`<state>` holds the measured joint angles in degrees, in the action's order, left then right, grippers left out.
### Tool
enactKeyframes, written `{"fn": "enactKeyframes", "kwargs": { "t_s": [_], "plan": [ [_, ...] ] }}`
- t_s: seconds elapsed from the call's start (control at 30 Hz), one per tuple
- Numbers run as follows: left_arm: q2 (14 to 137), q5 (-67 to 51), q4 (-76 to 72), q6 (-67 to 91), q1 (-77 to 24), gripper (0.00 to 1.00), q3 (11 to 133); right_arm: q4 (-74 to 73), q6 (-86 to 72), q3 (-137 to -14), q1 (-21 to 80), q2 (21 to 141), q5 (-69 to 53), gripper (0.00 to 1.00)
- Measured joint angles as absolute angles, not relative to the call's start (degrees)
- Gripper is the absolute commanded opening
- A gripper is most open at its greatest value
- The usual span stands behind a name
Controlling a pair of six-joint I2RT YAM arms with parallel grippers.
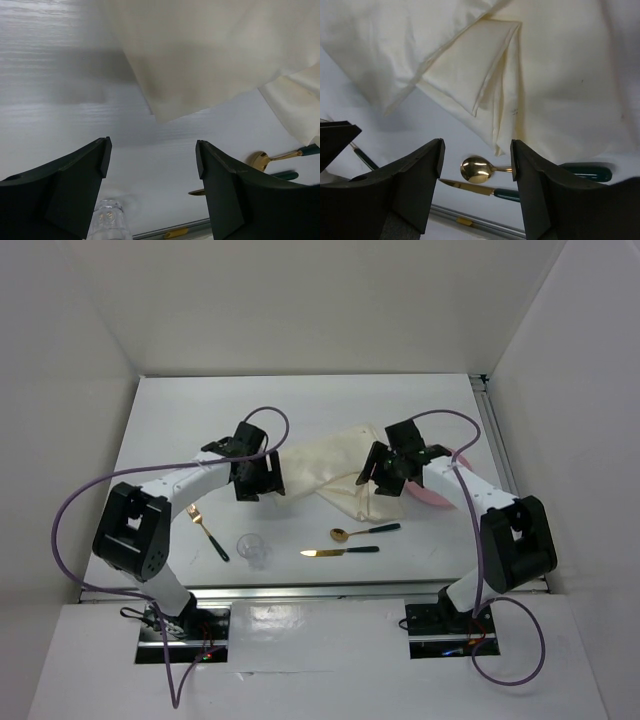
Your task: Set the dinner table for one person
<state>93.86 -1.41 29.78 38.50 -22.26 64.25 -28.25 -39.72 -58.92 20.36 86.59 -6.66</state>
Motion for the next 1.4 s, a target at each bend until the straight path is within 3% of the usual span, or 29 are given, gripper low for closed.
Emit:
{"fn": "enactKeyframes", "kwargs": {
  "t_s": [0.43, 0.53, 0.6, 0.63, 0.67, 0.7, 0.93, 1.27, 1.4],
  "plan": [
    [102.1, -8.4, 22.8, 42.5, -22.3, 0.85, 63.3, -21.5, -46.7, -56.8, 20.3, 88.8, -12.9, 0.66],
    [102.7, -9.1, 21.7, 42.9, -22.2, 0.74, 63.5, -20.9, -47.6, -56.6, 20.3, 90.9, -13.5, 0.65],
    [103.1, -9.3, 21.3, 43.5, -22.2, 0.60, 63.7, -20.9, -48.0, -56.6, 20.3, 91.9, -14.0, 0.65],
    [103.3, -9.3, 21.1, 43.7, -22.2, 0.46, 63.7, -20.6, -48.2, -56.5, 20.3, 92.3, -14.2, 0.65],
    [103.7, -9.4, 20.9, 43.9, -22.2, 0.46, 63.7, -20.4, -48.4, -56.5, 20.4, 92.6, -14.4, 0.65],
    [104.1, -9.4, 20.9, 43.9, -22.2, 0.33, 63.7, -20.1, -48.6, -56.4, 20.3, 92.9, -14.7, 0.65],
    [105.7, -10.1, 21.3, 43.7, -22.2, 0.00, 65.0, -17.9, -49.0, -56.1, 20.4, 96.0, -16.4, 0.55],
    [105.6, -9.2, 25.8, 43.1, -22.2, 0.00, 69.3, -16.3, -49.2, -56.2, 20.4, 100.3, -17.1, 0.53],
    [104.6, -7.0, 29.3, 41.4, -22.3, 0.00, 73.2, -15.8, -49.1, -57.1, 20.4, 101.0, -16.7, 0.46]
  ]
}}
